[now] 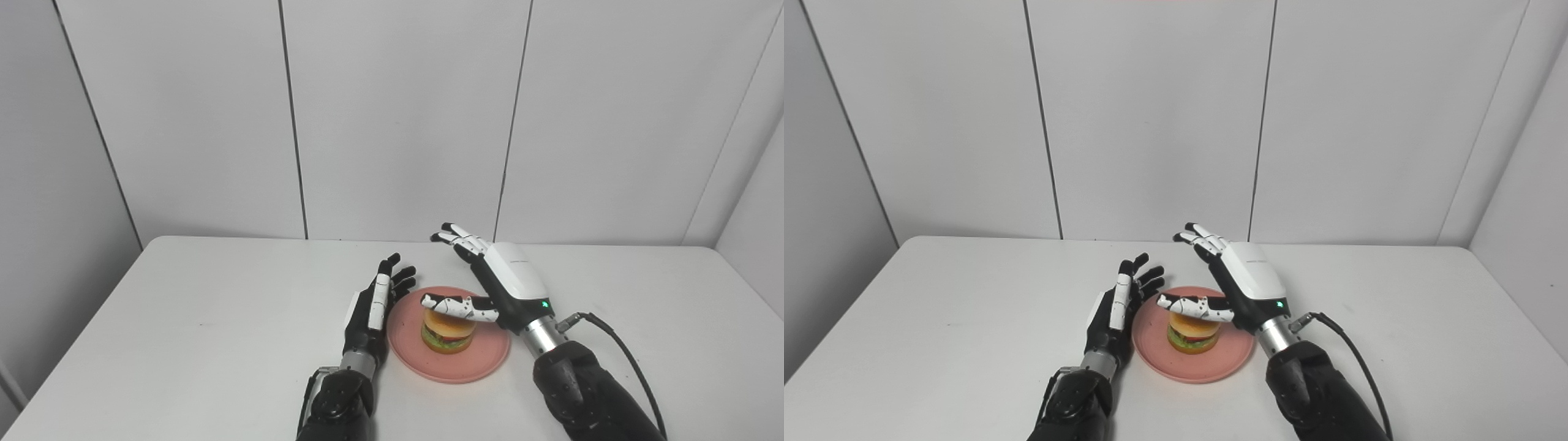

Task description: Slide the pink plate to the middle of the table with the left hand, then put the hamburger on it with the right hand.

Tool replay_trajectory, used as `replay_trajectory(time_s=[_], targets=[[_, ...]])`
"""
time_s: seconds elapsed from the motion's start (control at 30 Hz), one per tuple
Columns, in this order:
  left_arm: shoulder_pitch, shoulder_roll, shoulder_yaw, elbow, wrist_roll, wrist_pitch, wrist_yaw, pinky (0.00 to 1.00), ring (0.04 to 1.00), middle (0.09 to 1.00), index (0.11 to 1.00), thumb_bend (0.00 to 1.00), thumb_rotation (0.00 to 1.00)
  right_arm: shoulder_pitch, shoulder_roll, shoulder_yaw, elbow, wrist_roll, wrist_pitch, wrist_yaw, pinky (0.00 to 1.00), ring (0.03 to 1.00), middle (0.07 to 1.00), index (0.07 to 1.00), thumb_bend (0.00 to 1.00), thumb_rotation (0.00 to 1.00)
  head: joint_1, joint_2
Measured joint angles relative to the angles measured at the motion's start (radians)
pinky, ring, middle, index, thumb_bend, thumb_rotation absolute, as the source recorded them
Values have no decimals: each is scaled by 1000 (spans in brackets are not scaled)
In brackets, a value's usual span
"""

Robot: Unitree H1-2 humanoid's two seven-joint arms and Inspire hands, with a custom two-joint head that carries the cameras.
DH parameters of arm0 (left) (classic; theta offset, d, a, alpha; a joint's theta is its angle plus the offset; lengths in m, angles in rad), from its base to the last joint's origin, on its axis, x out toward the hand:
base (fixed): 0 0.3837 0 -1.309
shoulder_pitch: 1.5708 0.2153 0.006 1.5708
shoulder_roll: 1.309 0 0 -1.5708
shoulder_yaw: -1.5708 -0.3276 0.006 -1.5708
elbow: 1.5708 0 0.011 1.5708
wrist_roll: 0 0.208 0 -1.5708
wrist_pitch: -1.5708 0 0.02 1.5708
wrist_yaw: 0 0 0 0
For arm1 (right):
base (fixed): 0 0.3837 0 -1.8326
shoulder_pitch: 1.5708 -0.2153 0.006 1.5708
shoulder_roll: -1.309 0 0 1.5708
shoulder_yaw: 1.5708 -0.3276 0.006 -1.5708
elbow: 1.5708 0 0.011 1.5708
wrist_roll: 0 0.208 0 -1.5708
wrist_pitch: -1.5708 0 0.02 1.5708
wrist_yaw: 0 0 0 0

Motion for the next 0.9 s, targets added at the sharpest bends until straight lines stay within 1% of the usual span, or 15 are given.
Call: replay_trajectory(time_s=[0.07,0.1,0.13,0.17,0.2,0.27,0.37,0.4,0.5,0.57,0.6,0.67,0.73,0.83,0.9], targets=[[-1,-2,0,3,1,-5,11,921,900,819,879,875,951,10,32,-55,12,72,-7,-16,819,918,948,864,803,1000,-2,0],[-1,-3,0,3,2,-7,18,919,898,821,880,873,954,16,47,-77,17,106,-11,-26,813,908,942,867,788,1000,-3,-2],[-1,-3,-1,4,2,-9,22,917,895,823,882,870,958,20,59,-93,28,130,-15,-34,780,883,935,869,779,1000,-3,-2],[-2,-3,-1,6,3,-12,25,917,894,824,882,869,959,24,70,-110,42,155,-18,-36,769,874,932,869,776,1000,-2,-2],[-2,-3,-2,6,4,-14,27,914,893,829,885,873,961,29,77,-125,51,178,-20,-37,793,871,924,868,755,1000,-2,-2],[-2,-3,-5,7,6,-19,37,902,893,835,886,876,961,32,94,-159,74,234,-22,-38,849,883,927,880,759,1000,-2,0],[-2,-2,-9,8,26,-27,57,899,896,842,887,878,966,34,118,-211,86,333,-21,-28,863,896,922,896,768,1000,-2,0],[-2,-2,-11,9,33,-30,64,897,899,853,888,880,977,34,123,-225,89,368,-21,-14,860,910,928,902,771,1000,-2,2],[-3,-3,-17,12,61,-44,96,903,911,874,892,884,988,33,128,-250,123,438,-2,13,867,927,943,913,758,1000,-2,2],[-3,-3,-17,13,71,-48,116,938,924,888,905,907,985,38,133,-262,132,472,29,30,887,920,953,921,788,1000,0,3],[-3,-3,-16,13,72,-51,128,953,929,893,913,916,984,41,134,-265,133,482,44,34,898,918,959,924,807,1000,0,3],[-3,-4,-16,14,75,-57,144,959,931,895,915,918,984,44,134,-269,135,499,69,46,901,917,961,925,813,1000,0,3],[-4,-4,-18,18,92,-62,175,974,954,922,935,922,996,46,134,-270,137,503,88,47,894,904,967,922,806,1000,0,5],[-8,-3,-31,29,118,-71,220,998,990,956,947,924,993,47,134,-270,151,511,99,50,894,900,956,911,826,1000,0,5],[-9,-3,-37,30,130,-72,236,1000,999,973,954,937,983,47,134,-272,160,527,104,61,906,913,953,906,833,1000,-3,5]])
